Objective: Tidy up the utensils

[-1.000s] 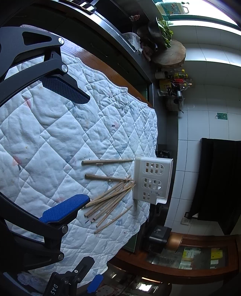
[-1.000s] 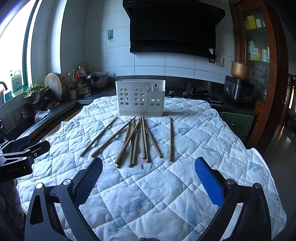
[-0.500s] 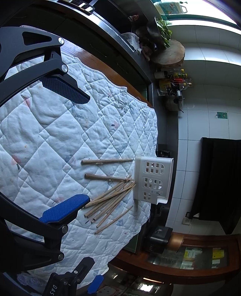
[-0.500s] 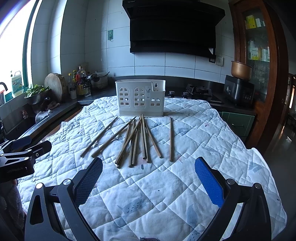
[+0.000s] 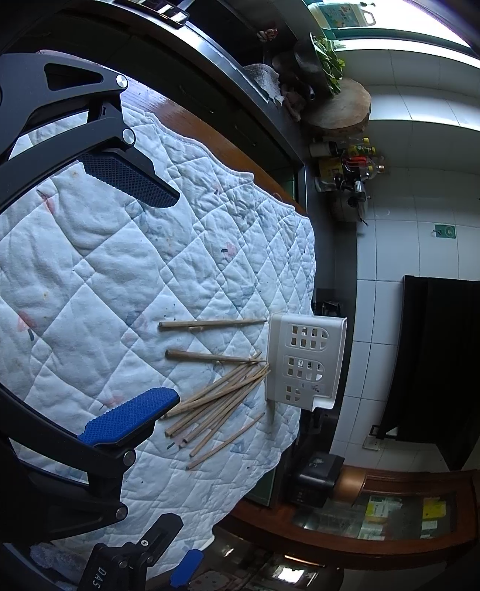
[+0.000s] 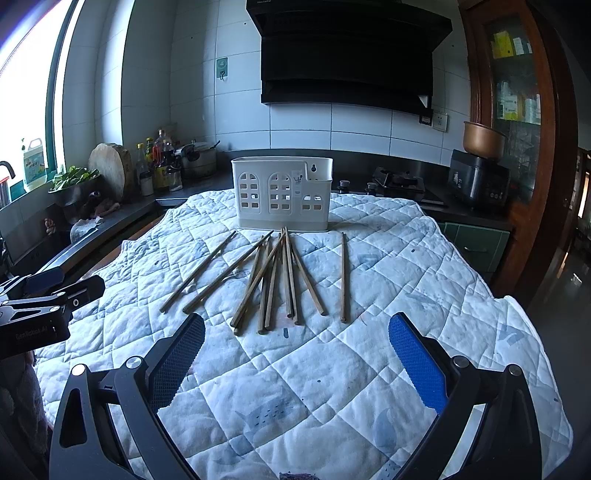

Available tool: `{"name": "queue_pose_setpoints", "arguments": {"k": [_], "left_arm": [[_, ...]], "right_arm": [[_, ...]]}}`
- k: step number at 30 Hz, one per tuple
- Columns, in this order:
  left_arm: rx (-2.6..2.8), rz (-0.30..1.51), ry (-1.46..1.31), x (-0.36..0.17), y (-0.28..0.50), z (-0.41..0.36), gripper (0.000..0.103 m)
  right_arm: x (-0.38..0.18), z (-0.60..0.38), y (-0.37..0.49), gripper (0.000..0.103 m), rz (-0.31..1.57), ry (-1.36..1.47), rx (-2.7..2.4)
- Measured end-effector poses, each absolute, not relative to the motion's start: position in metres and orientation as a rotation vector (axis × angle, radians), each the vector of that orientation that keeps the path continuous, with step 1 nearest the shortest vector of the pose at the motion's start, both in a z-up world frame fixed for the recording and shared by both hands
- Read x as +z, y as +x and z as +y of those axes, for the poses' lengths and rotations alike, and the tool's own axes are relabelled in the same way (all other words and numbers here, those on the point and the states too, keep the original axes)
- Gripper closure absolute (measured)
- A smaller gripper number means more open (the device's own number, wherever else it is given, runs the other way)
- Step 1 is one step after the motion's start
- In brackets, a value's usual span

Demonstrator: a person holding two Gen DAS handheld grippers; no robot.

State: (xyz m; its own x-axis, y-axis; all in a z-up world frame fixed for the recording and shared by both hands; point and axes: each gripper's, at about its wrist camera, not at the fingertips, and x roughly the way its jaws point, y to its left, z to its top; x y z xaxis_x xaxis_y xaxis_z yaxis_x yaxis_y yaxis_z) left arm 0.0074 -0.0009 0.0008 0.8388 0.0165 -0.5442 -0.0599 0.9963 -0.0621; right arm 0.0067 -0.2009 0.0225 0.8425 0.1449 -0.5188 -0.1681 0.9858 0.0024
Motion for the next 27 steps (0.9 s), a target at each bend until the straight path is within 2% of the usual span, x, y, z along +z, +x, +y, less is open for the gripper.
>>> {"name": "queue_pose_setpoints", "arguments": {"k": [27], "left_arm": [[0.042, 0.565, -0.052, 0.006, 0.028, -0.002, 0.007]], "right_arm": [[0.015, -0.204, 0.025, 0.007, 0.566, -0.058, 0.145]]}}
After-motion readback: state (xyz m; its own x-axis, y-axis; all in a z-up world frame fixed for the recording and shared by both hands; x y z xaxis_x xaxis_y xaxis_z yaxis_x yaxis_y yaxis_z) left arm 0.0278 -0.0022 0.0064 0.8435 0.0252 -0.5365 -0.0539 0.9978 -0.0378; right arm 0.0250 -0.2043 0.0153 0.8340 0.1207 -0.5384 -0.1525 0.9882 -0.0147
